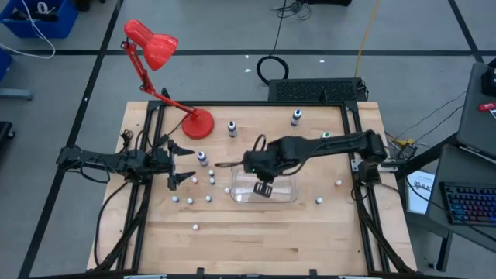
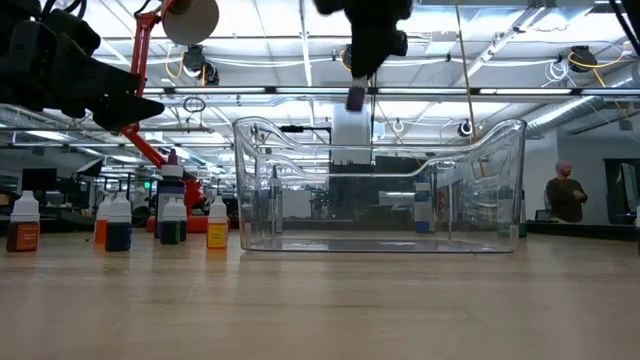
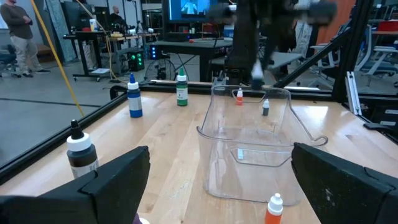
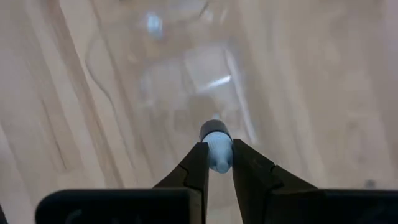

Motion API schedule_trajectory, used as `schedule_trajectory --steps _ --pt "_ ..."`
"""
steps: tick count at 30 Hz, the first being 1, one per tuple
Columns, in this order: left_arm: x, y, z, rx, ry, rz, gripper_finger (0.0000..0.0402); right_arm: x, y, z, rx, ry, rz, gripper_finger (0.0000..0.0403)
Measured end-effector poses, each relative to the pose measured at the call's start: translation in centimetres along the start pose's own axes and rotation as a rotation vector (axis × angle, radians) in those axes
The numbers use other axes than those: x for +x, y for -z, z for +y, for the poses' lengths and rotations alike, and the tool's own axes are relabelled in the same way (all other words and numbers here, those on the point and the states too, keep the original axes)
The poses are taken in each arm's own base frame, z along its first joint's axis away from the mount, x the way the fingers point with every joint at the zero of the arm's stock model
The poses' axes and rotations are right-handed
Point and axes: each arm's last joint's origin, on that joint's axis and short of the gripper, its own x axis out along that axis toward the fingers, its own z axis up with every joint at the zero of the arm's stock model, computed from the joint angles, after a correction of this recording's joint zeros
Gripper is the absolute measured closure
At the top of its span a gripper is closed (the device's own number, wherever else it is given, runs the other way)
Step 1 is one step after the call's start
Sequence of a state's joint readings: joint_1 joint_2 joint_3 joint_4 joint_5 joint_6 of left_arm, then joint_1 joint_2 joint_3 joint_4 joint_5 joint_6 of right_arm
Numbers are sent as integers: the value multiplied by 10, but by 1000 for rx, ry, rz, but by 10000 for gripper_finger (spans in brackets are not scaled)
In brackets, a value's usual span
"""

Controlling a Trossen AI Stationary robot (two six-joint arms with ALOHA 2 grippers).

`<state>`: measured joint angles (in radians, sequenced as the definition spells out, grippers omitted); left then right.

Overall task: Pick & Place food coloring
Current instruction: Put the top small purple food coloring bottle into the transparent bin

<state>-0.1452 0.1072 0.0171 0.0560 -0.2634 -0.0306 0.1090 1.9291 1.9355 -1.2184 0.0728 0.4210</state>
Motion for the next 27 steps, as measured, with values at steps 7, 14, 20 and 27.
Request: schedule_trajectory --steps 7,14,20,27 --pt "0 0 0 0 0 0 14 53 8 22 -77 40 121 363" --pt "0 0 0 0 0 0 14 96 23 26 -105 6 175 363" --pt "0 0 0 0 0 0 14 111 32 23 -83 -16 189 363" --pt "0 0 0 0 0 0 14 120 37 21 -78 -13 191 366"
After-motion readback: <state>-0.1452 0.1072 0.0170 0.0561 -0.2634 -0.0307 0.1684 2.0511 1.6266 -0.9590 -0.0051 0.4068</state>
